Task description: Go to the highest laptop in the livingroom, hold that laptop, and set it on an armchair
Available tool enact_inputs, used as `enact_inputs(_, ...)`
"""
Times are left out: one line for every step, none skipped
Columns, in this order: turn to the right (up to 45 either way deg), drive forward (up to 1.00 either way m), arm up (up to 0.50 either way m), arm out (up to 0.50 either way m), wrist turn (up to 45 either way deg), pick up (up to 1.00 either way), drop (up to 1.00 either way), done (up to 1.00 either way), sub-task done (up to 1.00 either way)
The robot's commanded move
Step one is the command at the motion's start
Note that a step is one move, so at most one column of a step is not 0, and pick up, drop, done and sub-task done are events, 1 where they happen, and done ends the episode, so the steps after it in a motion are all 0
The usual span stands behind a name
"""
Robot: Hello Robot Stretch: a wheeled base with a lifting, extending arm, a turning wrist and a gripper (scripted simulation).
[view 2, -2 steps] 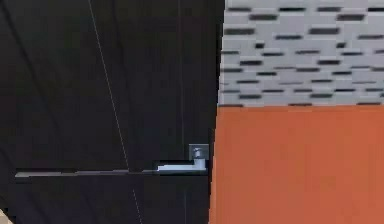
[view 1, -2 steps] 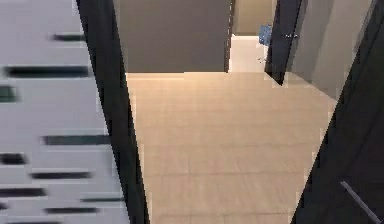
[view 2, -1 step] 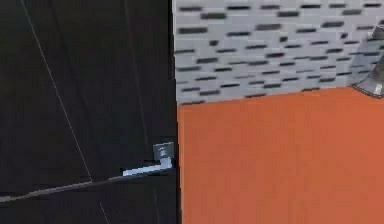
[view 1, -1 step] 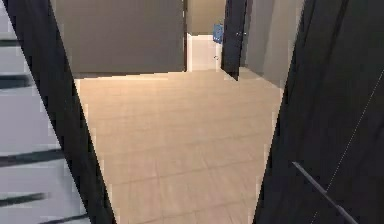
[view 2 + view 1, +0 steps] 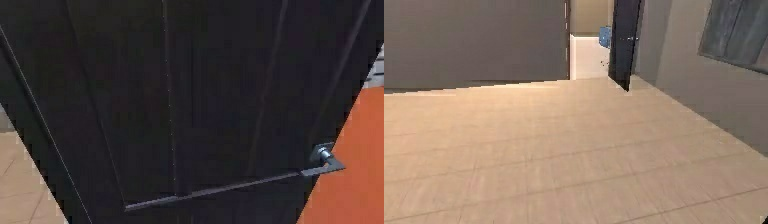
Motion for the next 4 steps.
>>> enact_inputs(-36.0,0.00,0.00,0.00,0.0,0.00,0.00,0.00,0.00)
enact_inputs(0.0,0.65,0.00,0.00,0.0,0.00,0.00,0.00,0.00)
enact_inputs(-33.0,0.00,0.00,0.00,0.0,0.00,0.00,0.00,0.00)
enact_inputs(0.0,1.00,0.00,0.00,0.0,0.00,0.00,0.00,0.00)
